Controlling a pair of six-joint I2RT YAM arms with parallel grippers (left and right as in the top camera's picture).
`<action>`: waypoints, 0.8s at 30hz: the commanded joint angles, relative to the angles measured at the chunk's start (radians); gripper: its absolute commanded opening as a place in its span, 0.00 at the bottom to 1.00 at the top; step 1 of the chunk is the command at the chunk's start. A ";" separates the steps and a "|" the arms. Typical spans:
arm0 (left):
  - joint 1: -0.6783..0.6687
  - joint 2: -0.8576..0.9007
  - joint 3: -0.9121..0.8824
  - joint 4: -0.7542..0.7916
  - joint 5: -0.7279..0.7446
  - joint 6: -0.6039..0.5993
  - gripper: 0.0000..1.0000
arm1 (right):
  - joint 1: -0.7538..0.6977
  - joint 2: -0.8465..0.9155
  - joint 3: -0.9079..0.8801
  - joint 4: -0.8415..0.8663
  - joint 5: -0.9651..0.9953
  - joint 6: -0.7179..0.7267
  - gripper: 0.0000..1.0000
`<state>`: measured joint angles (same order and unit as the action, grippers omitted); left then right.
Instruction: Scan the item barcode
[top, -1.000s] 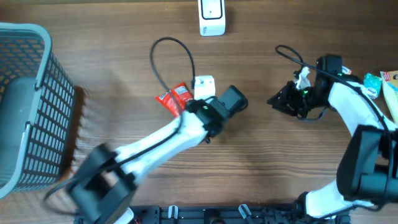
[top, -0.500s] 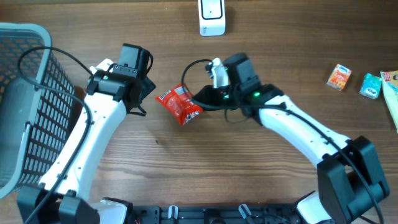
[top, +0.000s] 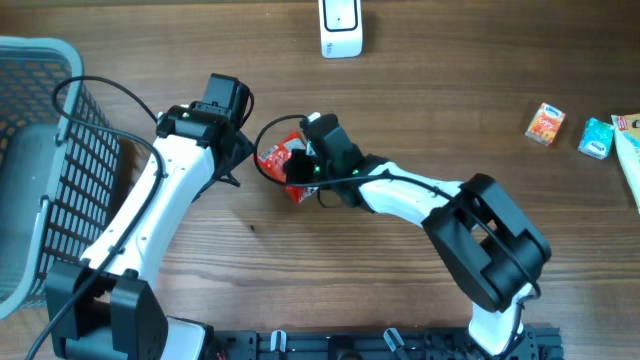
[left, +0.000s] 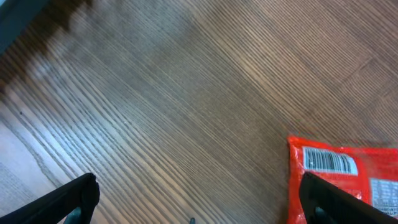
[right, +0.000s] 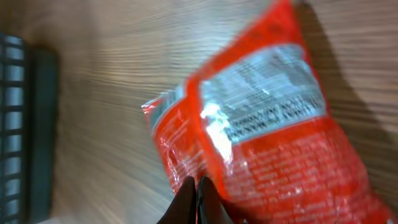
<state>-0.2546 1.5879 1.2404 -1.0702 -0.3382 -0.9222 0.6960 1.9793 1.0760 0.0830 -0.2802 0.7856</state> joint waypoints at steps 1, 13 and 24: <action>0.006 0.011 -0.014 0.000 0.002 -0.003 1.00 | -0.043 0.002 0.004 -0.071 0.116 0.019 0.04; 0.006 0.011 -0.014 0.000 0.002 -0.003 1.00 | -0.148 -0.232 0.004 -0.243 -0.029 -0.074 0.05; 0.006 0.011 -0.014 0.000 0.002 -0.003 1.00 | -0.208 -0.007 0.003 -0.172 0.066 0.030 0.04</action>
<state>-0.2546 1.5879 1.2377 -1.0702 -0.3378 -0.9222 0.5549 1.9686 1.0836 -0.0483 -0.2775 0.8043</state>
